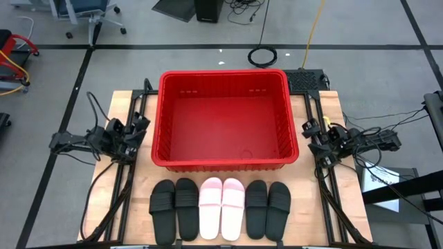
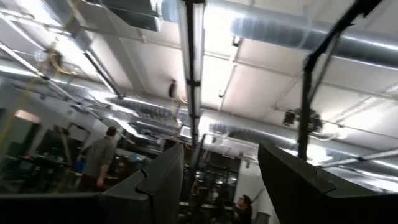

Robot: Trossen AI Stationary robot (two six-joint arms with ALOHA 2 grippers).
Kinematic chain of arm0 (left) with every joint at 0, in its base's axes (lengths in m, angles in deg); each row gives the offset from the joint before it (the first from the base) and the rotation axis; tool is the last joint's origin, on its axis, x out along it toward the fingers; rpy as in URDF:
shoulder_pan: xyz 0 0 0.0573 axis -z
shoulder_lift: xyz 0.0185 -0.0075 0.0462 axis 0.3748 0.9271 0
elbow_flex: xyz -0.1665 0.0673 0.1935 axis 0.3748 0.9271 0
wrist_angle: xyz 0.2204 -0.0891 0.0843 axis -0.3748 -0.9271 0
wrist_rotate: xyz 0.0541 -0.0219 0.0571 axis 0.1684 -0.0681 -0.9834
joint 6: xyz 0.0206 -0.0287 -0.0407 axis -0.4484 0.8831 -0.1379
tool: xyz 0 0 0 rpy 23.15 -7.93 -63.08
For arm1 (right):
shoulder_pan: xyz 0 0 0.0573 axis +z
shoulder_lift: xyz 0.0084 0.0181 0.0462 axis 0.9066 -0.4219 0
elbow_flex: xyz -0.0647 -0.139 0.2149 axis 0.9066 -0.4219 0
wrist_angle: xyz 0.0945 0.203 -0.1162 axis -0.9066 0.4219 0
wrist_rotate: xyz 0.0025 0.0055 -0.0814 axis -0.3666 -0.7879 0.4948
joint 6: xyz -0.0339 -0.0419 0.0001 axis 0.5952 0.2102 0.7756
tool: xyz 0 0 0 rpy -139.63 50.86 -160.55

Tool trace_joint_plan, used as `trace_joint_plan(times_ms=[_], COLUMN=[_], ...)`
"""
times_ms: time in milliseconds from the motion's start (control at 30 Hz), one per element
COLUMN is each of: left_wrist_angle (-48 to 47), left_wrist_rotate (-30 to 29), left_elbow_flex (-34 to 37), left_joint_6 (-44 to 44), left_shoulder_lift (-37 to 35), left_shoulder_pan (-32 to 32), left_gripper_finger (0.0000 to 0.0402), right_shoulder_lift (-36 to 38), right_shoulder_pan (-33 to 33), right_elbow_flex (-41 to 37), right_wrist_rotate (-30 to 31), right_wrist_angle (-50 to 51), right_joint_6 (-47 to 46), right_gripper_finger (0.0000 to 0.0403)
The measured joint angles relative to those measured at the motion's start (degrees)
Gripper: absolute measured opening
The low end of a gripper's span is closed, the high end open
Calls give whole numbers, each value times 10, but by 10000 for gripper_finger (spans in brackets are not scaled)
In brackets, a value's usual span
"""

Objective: Pick and place slides into bin
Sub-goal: Put the black slide into the red container

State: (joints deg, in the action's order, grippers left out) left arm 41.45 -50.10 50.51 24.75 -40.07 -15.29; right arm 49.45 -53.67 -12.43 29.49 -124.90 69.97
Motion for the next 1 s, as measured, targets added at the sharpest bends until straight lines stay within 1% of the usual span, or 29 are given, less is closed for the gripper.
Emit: trace_joint_plan(times_ms=[100,233,367,433,567,733,800,867,1000], left_wrist_angle=[-3,-60,-148,-176,-188,-189,-190,-191,-189], left_wrist_rotate=[9,5,6,5,6,6,6,5,-3], left_elbow_flex=[-17,-67,-138,-171,-224,-264,-277,-287,-294], left_joint_6=[0,-8,-10,-22,-56,-84,-95,-107,-139], left_shoulder_lift=[17,53,109,142,203,254,267,276,282], left_shoulder_pan=[0,0,0,3,18,57,76,98,141], left_gripper_finger=[214,214,214,214,214,214,214,214,214], right_shoulder_lift=[-13,-35,-70,-88,-136,-206,-235,-261,-308], right_shoulder_pan=[0,0,0,0,0,1,4,13,41], right_elbow_flex=[2,21,53,75,126,201,232,270,353], right_wrist_rotate=[0,-3,-45,-61,-106,-166,-179,-179,-173], right_wrist_angle=[-18,-9,-1,-7,-1,-4,12,46,149], right_joint_6=[0,0,8,18,35,58,70,84,113], right_gripper_finger=[210,210,210,210,210,210,210,210,210])
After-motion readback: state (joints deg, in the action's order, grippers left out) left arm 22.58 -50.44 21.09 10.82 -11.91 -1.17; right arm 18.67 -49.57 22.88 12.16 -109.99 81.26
